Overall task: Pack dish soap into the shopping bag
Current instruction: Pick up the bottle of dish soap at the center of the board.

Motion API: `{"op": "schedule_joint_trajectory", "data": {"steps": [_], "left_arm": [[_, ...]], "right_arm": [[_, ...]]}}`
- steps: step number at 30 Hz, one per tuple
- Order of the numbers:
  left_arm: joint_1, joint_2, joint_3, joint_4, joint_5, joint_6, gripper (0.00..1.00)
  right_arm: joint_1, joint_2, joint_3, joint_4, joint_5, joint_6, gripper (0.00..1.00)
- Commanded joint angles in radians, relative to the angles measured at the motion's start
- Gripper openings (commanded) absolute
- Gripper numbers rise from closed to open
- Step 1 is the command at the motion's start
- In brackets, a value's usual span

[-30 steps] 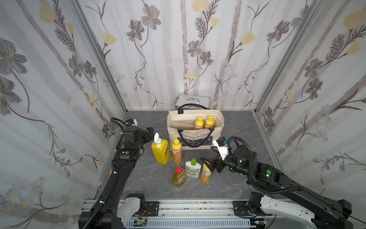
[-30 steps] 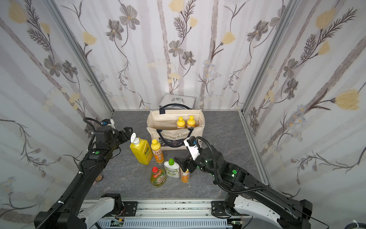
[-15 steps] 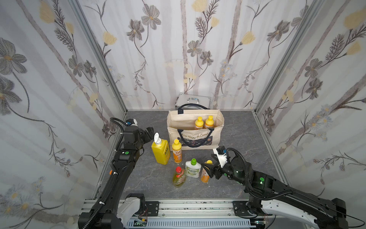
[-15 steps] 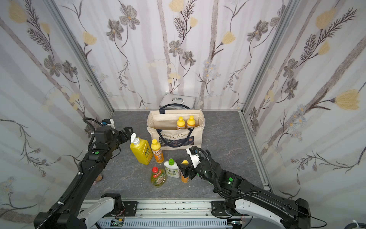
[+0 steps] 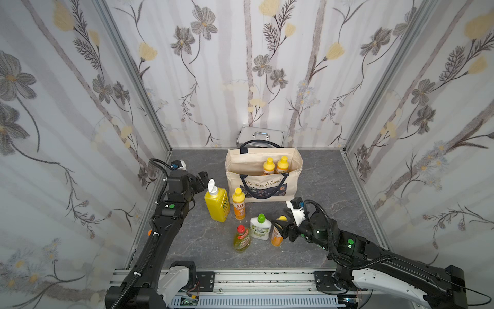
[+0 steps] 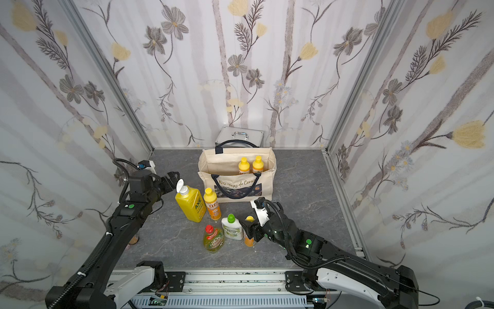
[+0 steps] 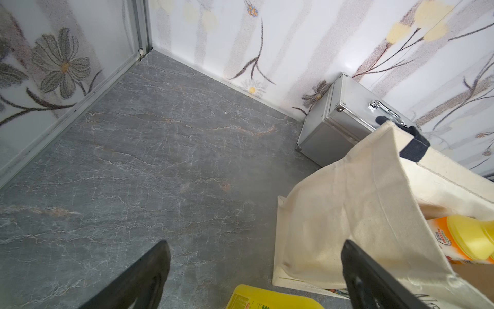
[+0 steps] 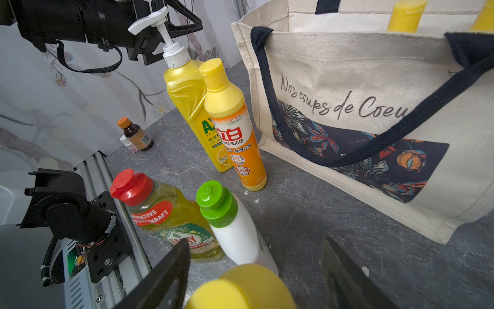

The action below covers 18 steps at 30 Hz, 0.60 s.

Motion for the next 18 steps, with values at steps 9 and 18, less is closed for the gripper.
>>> {"op": "schedule_joint_trajectory", "data": {"steps": [9, 18], "left_arm": [[-0.005, -0.007, 0.004, -0.001, -0.017, 0.007, 1.0], [-0.008, -0.007, 0.005, -0.003, -0.02, 0.008, 1.0]], "right_arm": [[-0.001, 0.007, -0.023, 0.046, 0.039, 0.015, 0.63], [-0.002, 0.005, -0.032, 0.04, 0.046, 0.017, 0.58]]}}
